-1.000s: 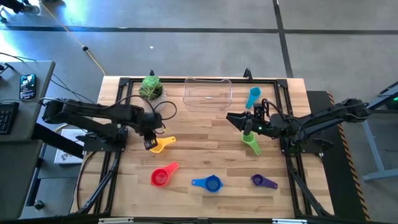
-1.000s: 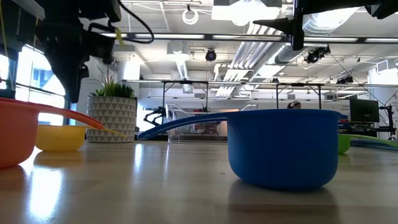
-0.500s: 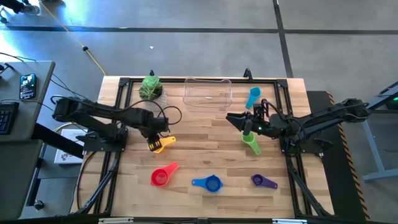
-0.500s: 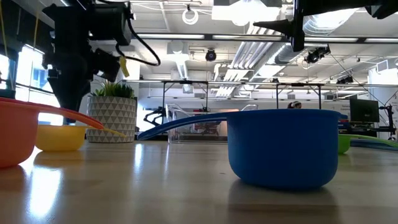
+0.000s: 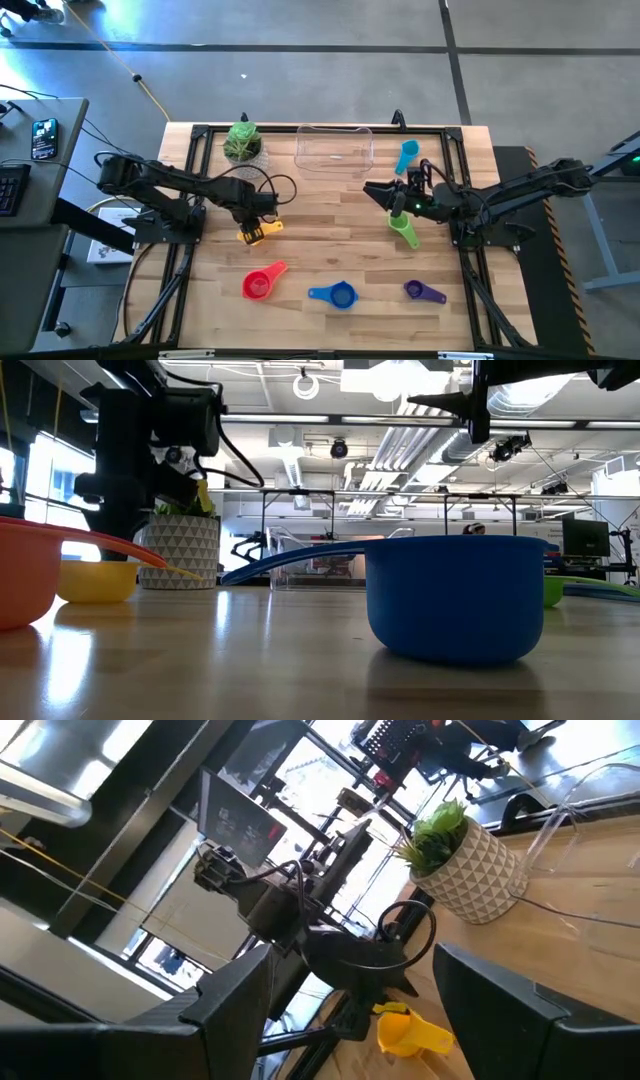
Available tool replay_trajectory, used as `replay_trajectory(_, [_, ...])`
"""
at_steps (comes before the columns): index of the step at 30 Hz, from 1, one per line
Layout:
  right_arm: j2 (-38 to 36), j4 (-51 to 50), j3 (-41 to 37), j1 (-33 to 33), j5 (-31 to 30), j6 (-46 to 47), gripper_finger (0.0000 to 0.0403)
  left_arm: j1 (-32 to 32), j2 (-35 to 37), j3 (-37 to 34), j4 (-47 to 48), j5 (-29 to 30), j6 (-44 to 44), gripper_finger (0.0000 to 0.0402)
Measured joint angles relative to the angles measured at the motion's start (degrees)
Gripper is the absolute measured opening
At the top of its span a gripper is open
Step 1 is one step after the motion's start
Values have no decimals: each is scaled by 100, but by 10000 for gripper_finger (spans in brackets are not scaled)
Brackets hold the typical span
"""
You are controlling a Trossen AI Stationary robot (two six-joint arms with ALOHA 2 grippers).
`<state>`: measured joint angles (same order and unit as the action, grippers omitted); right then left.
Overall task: Nest measuring cups in basket
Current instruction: Stack the yellow measuring cup on top of the red measuring cup
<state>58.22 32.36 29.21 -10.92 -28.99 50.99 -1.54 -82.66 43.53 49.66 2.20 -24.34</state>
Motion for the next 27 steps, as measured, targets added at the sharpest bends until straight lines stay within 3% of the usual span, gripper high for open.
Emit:
replay_trajectory(9, [-1, -17, 0, 0, -2, 2, 266, 0, 2, 0, -4, -8, 205, 11])
replay_trajectory(13, [-1, -20, 0, 0, 0, 1, 266, 0, 5, 0, 0, -43, 206, 14])
replay_trajectory(19, [-1, -44, 0, 0, 0, -1, 266, 147, 60, 142, 62, -643, -31, 5])
replay_trajectory(27, [-1, -71, 0, 0, -2, -1, 266, 678, 599, 642, 416, -660, -833, 6])
